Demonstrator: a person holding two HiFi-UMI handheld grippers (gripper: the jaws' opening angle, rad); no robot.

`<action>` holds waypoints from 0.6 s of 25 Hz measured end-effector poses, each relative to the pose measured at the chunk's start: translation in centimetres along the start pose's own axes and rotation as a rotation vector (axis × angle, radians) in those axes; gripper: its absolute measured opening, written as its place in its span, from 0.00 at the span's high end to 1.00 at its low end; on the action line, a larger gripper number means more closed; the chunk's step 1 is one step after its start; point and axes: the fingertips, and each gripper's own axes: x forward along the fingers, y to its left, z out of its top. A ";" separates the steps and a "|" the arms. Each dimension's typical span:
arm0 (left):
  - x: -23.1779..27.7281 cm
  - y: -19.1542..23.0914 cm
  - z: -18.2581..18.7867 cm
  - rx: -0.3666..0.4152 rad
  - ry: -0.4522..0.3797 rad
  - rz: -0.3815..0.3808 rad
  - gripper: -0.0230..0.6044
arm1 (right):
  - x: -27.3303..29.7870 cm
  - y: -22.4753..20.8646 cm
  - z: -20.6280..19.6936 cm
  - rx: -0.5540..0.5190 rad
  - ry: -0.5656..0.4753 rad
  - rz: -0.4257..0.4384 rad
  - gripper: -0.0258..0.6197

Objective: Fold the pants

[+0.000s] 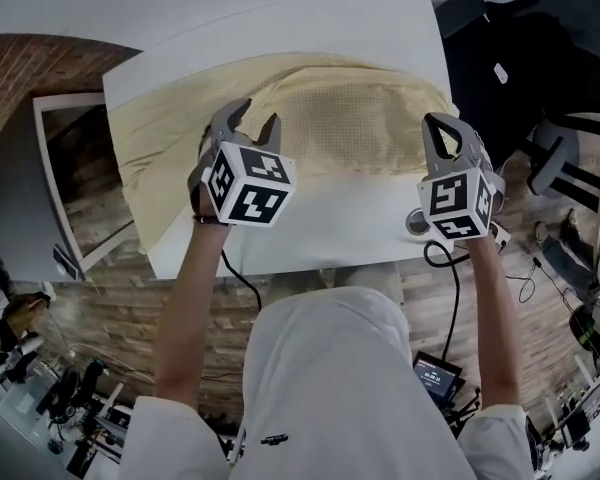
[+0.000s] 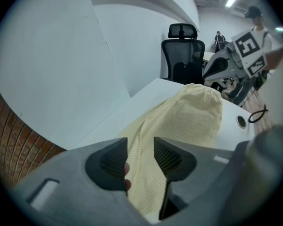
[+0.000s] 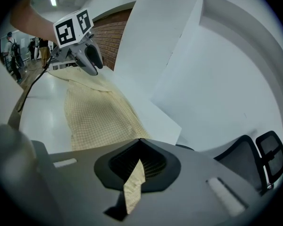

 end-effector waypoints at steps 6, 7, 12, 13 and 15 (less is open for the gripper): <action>-3.1 -2.1 -3.1 -0.076 -0.015 0.004 0.71 | -2.2 2.5 0.9 0.008 -0.032 0.010 0.95; -3.5 -2.6 -3.6 -0.082 -0.016 0.005 0.72 | -2.6 2.8 1.0 0.010 -0.040 0.009 0.95; -5.4 -4.6 -5.8 -0.114 -0.016 0.014 0.77 | -4.8 4.7 1.6 0.002 -0.084 0.024 0.95; -5.9 -4.9 -6.3 -0.122 -0.017 0.020 0.78 | -5.2 5.2 1.8 -0.002 -0.090 0.026 0.95; -6.9 -5.2 -7.5 -0.140 -0.020 0.037 0.81 | -5.9 6.3 2.3 -0.017 -0.106 0.031 0.95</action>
